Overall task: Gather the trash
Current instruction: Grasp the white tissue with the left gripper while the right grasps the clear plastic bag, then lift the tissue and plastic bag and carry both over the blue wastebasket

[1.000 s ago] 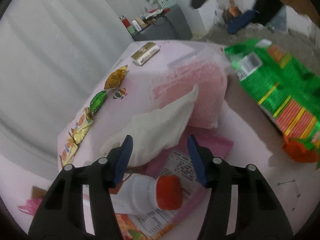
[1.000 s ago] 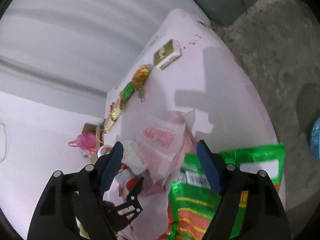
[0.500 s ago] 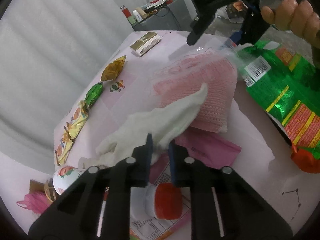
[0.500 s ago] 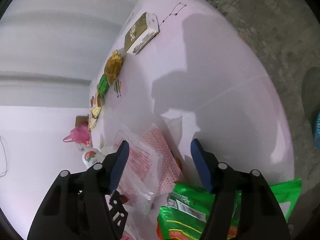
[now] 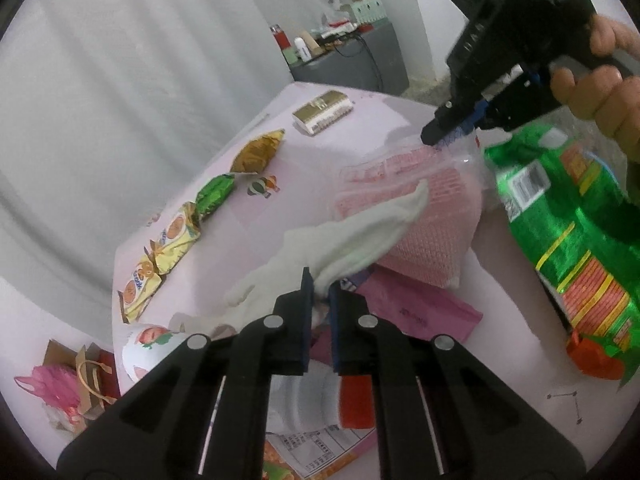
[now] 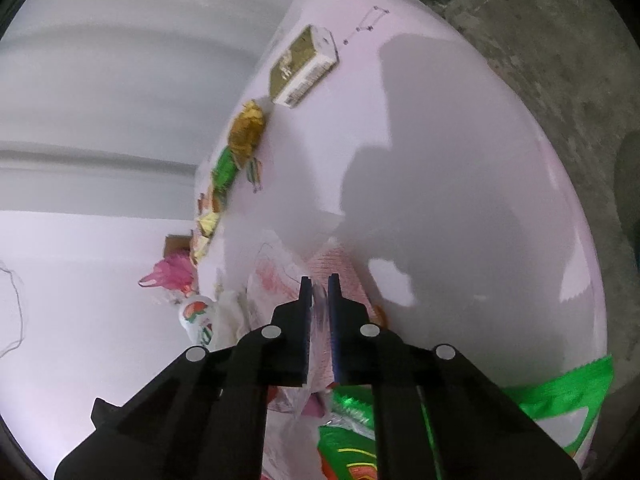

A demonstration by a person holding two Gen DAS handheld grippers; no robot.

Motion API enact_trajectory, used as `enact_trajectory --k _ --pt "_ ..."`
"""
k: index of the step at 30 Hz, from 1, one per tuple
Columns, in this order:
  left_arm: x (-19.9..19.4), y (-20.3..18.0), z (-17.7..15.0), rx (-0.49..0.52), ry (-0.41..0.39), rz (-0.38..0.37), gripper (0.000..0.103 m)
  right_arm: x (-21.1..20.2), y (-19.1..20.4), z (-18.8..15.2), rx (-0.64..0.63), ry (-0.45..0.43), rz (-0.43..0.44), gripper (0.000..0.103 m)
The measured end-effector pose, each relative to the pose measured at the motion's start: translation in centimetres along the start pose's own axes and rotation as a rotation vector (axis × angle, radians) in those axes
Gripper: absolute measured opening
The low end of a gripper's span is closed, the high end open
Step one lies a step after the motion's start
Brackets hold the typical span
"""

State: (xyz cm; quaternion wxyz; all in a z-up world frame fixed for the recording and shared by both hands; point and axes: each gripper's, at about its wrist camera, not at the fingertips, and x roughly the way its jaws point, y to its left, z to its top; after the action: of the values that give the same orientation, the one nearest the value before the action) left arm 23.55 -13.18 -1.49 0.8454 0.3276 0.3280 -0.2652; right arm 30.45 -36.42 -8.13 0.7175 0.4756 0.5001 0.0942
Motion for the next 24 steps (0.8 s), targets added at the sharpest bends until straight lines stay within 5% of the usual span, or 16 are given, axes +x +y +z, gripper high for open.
enact_trajectory --k 9,24 --pt "-2.7 1.4 0.7 -0.074 -0.08 0.008 0.005 -2.2 1.6 -1.0 -0.03 -0.058 0.091 0.006" --pt "-8.9 0.9 1.8 -0.114 -0.177 0.028 0.005 -9.5 3.5 -5.5 -0.103 -0.178 0.105 0.006"
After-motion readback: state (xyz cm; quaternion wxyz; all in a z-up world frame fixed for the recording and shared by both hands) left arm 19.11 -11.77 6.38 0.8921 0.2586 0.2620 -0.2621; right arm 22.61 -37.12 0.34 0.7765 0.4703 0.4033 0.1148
